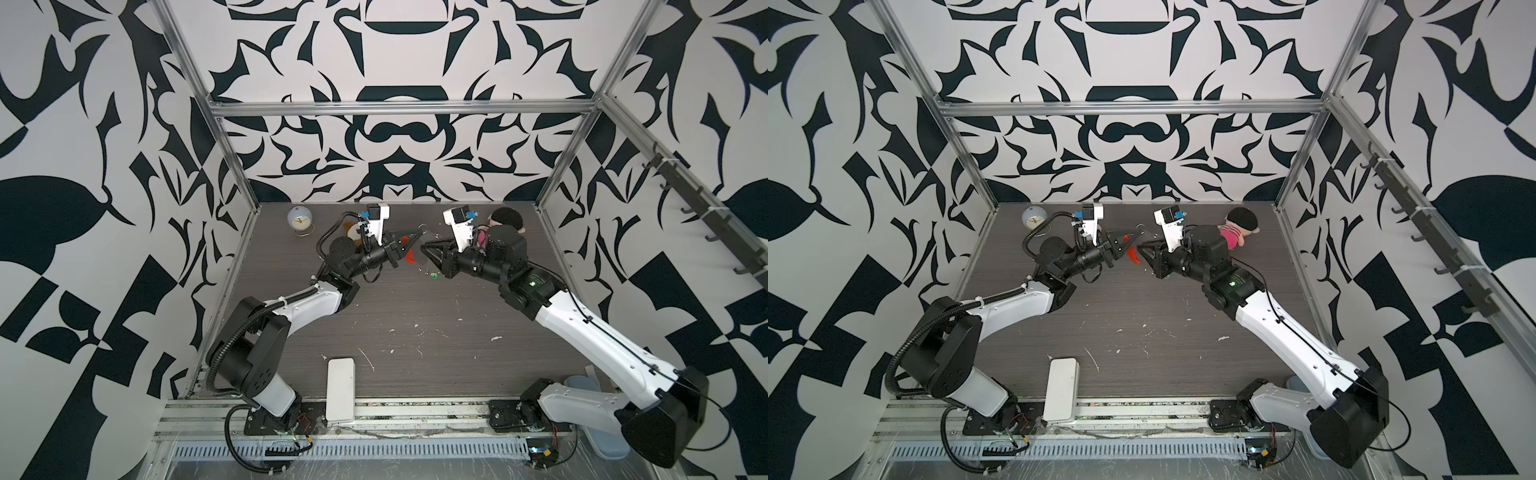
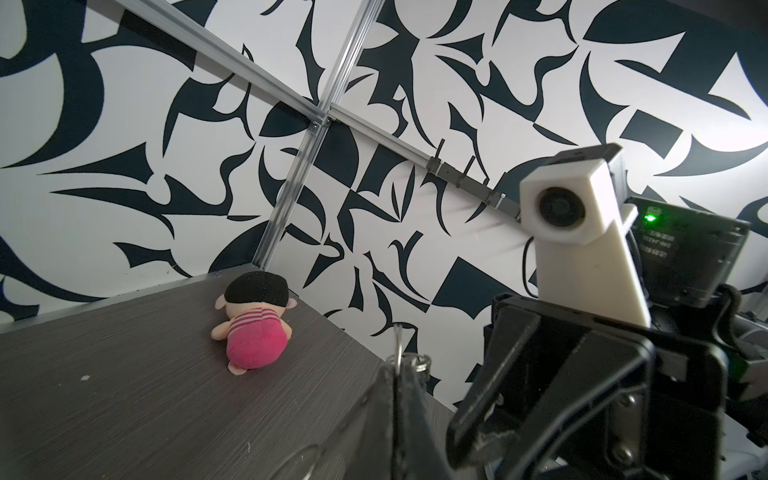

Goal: Put the keys on the keyring

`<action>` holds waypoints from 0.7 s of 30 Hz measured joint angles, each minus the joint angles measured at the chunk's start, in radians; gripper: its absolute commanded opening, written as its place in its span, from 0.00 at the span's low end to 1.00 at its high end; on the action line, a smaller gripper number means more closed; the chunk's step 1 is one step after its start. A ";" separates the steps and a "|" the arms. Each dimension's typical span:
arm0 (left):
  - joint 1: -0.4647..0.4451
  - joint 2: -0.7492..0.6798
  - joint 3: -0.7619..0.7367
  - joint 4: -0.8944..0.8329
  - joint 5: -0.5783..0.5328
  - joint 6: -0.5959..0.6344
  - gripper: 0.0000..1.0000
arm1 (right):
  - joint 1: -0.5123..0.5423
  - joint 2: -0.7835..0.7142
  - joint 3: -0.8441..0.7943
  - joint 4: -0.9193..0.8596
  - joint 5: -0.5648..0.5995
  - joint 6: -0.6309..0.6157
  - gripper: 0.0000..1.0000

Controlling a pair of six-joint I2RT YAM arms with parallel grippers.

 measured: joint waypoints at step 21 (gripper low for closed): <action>0.000 0.010 0.010 0.040 0.103 -0.043 0.00 | -0.113 -0.012 0.185 -0.121 -0.071 -0.066 0.19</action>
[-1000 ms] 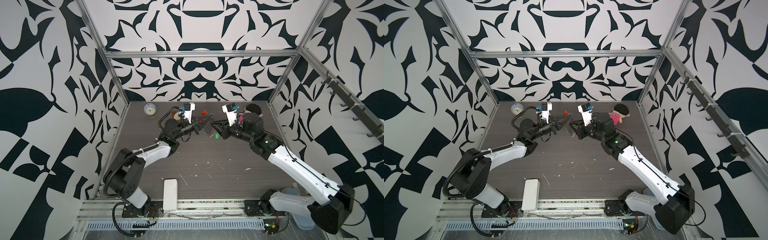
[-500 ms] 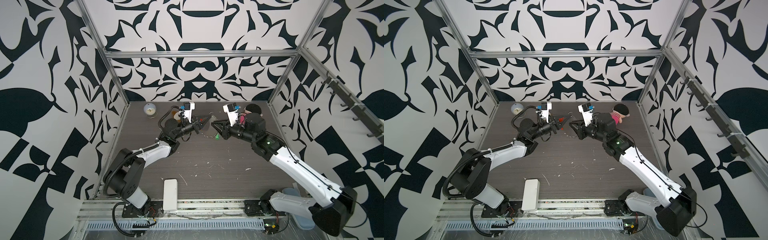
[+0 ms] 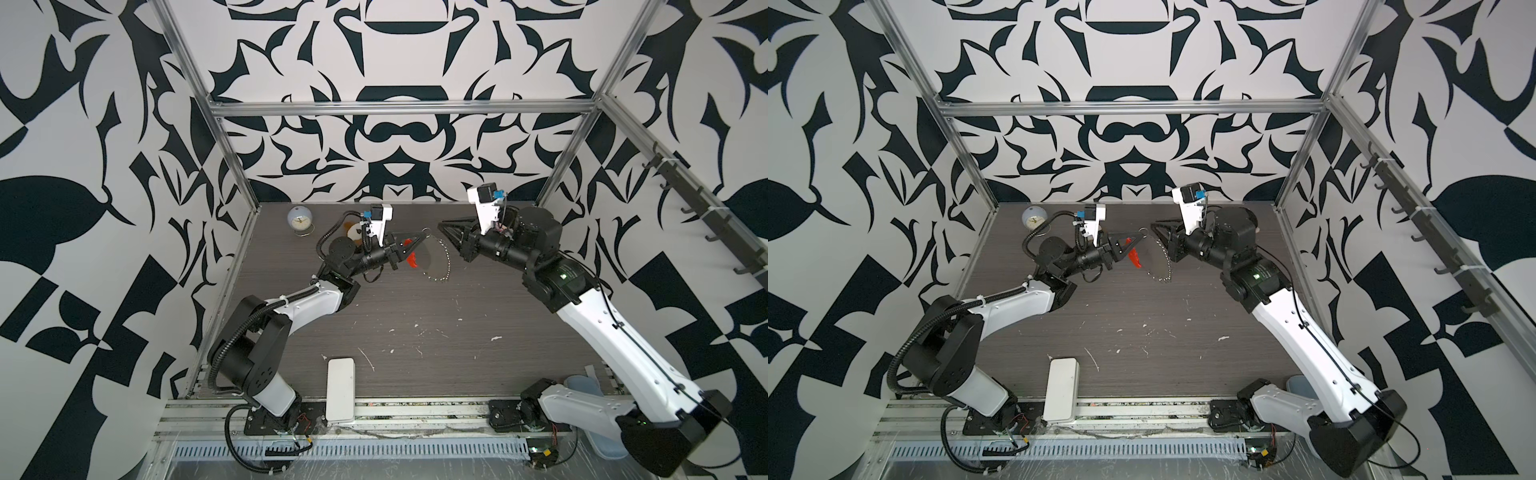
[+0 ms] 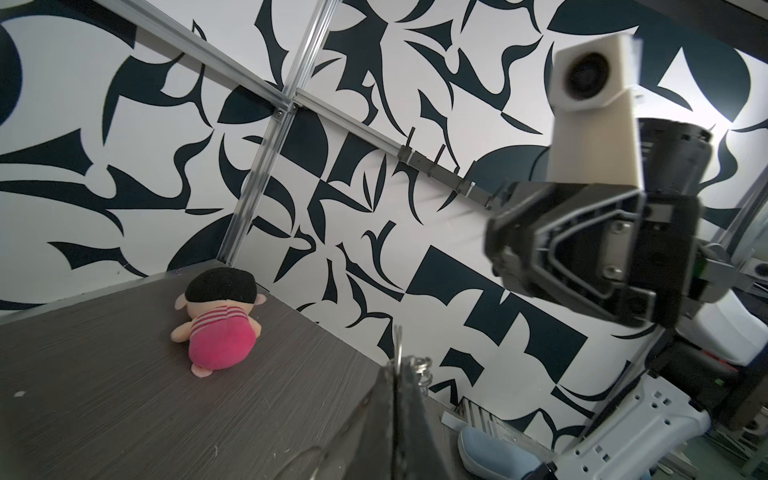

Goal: Put the keys on the keyring

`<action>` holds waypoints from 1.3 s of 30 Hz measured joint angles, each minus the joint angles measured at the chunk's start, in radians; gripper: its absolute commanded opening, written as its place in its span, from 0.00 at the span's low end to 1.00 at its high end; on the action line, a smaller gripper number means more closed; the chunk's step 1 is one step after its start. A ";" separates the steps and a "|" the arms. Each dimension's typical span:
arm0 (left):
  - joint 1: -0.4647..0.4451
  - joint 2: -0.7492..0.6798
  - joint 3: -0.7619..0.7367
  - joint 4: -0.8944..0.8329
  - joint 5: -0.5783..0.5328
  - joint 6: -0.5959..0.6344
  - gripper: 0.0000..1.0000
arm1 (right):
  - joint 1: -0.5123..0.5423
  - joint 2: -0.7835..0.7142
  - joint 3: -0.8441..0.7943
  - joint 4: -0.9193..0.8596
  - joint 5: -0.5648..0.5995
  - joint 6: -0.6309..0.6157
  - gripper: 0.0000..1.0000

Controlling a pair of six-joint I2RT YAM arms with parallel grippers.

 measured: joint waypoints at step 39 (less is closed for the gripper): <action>0.000 0.000 0.015 0.014 0.057 -0.036 0.00 | -0.061 0.104 -0.041 0.060 -0.295 0.143 0.05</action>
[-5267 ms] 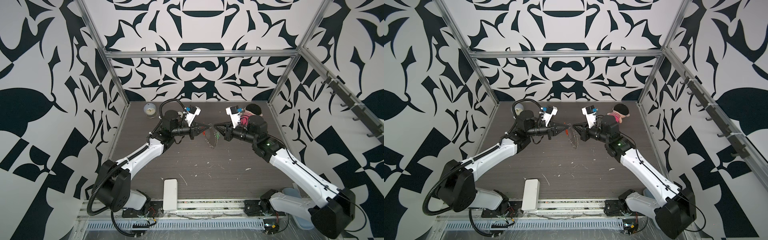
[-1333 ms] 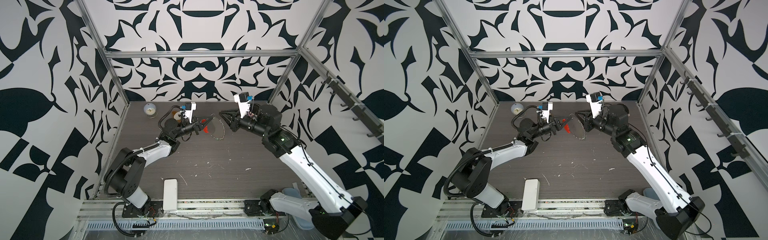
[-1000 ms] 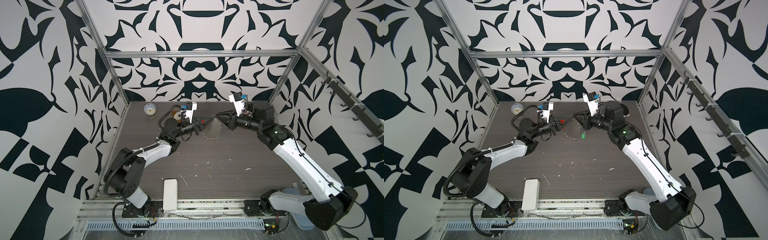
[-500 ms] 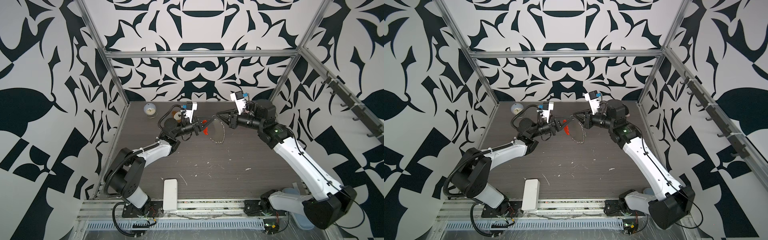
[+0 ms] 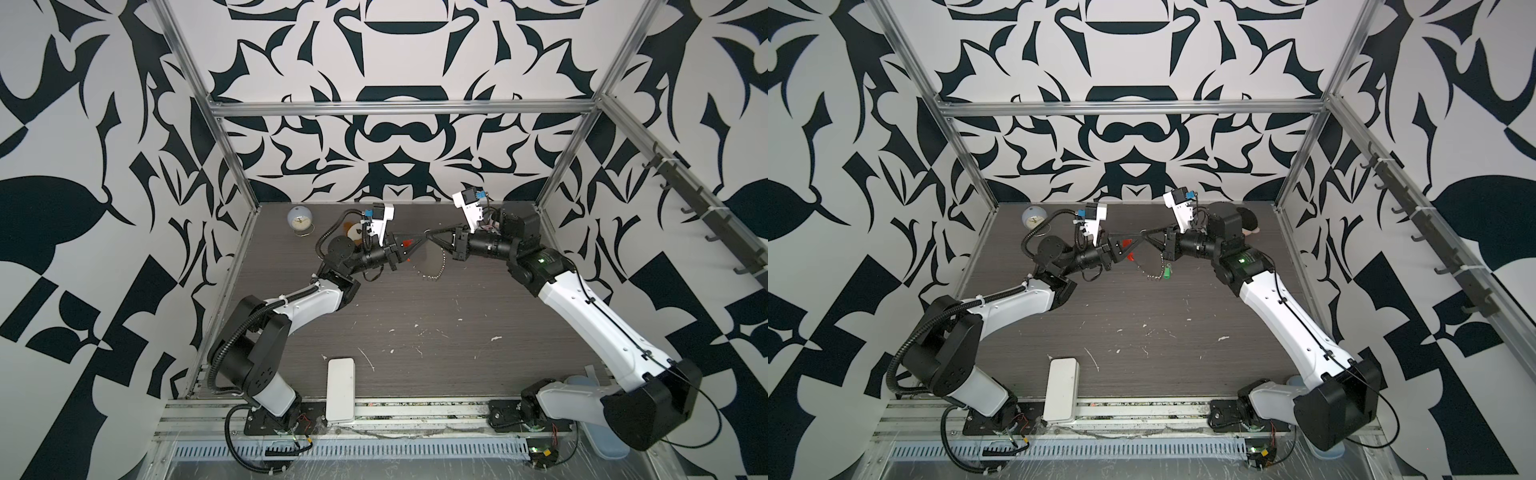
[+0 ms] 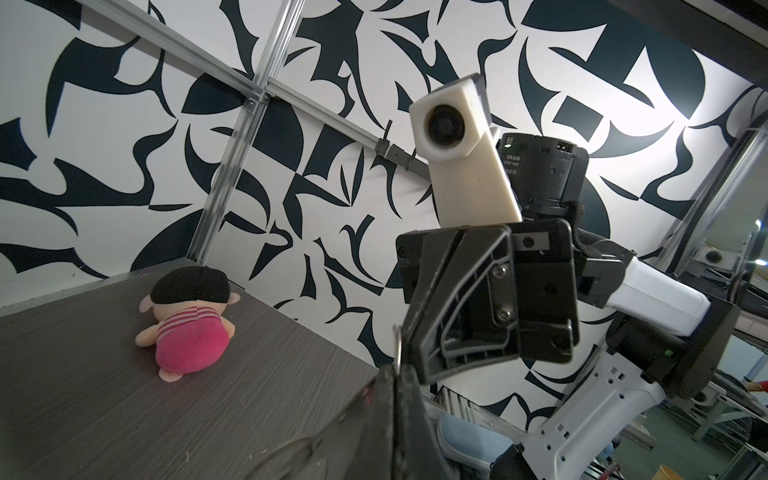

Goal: Put the keys on the keyring

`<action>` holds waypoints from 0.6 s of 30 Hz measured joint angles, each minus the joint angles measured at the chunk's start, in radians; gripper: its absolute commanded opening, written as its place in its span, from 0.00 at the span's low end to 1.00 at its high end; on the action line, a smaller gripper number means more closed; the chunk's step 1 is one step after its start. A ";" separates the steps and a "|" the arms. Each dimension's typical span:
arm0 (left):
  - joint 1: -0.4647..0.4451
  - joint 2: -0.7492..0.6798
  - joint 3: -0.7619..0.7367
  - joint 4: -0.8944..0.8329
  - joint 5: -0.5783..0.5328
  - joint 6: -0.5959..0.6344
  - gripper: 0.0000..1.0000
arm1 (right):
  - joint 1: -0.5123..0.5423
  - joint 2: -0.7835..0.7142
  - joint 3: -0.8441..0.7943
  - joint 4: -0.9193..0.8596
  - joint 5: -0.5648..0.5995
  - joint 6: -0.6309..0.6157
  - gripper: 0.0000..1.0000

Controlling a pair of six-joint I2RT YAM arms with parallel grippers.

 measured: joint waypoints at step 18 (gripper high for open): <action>0.000 0.000 0.002 0.000 0.000 0.000 0.00 | 0.000 0.000 -0.006 0.020 -0.011 0.000 0.13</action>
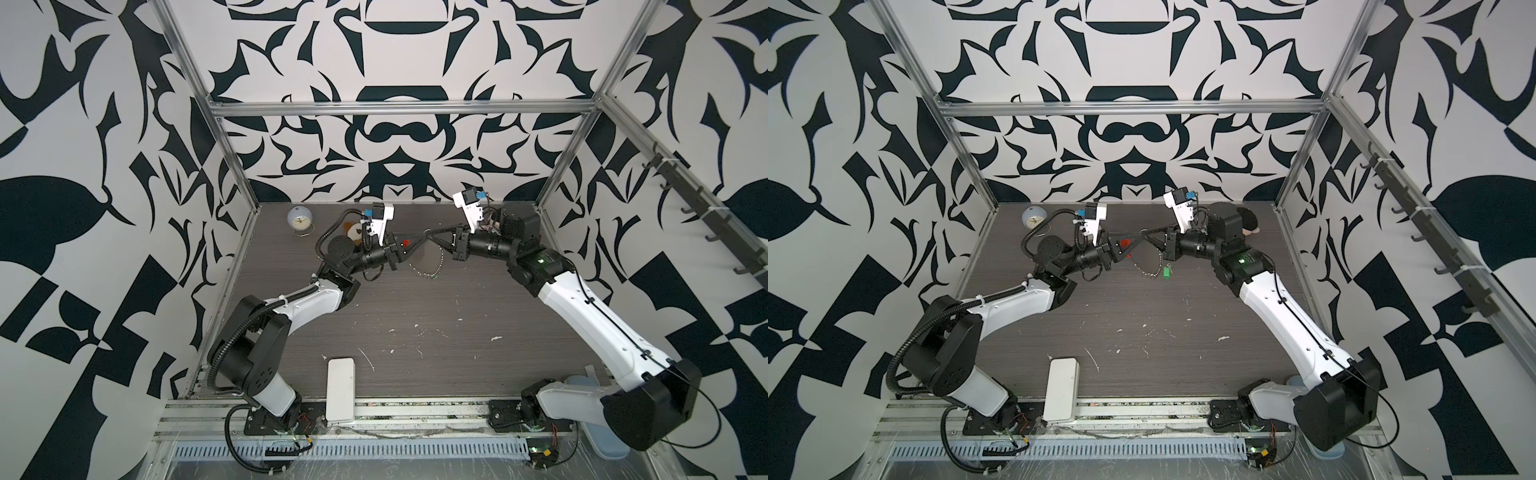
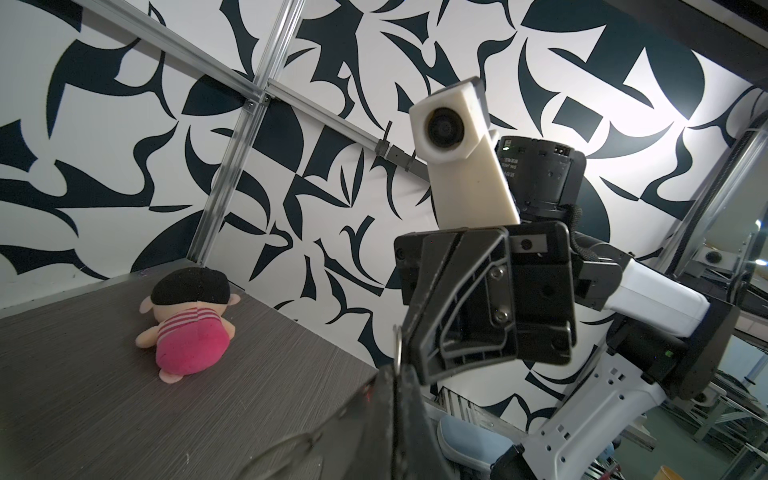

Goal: Put the keys on the keyring

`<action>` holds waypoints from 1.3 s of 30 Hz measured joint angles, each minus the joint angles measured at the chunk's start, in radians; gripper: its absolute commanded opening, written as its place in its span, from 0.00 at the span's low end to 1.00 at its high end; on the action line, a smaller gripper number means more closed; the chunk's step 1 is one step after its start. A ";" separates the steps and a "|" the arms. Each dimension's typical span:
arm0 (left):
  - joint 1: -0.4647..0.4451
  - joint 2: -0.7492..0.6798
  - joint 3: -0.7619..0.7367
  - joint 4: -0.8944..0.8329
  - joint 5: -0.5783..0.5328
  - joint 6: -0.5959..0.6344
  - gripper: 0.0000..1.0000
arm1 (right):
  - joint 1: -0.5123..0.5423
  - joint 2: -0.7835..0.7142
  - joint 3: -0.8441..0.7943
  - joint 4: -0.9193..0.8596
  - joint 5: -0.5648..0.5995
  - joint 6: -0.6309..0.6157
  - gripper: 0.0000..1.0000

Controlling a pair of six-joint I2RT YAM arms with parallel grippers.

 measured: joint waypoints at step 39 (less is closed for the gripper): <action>0.000 -0.001 0.001 -0.031 0.017 0.004 0.00 | -0.062 -0.010 0.006 -0.054 -0.049 -0.043 0.34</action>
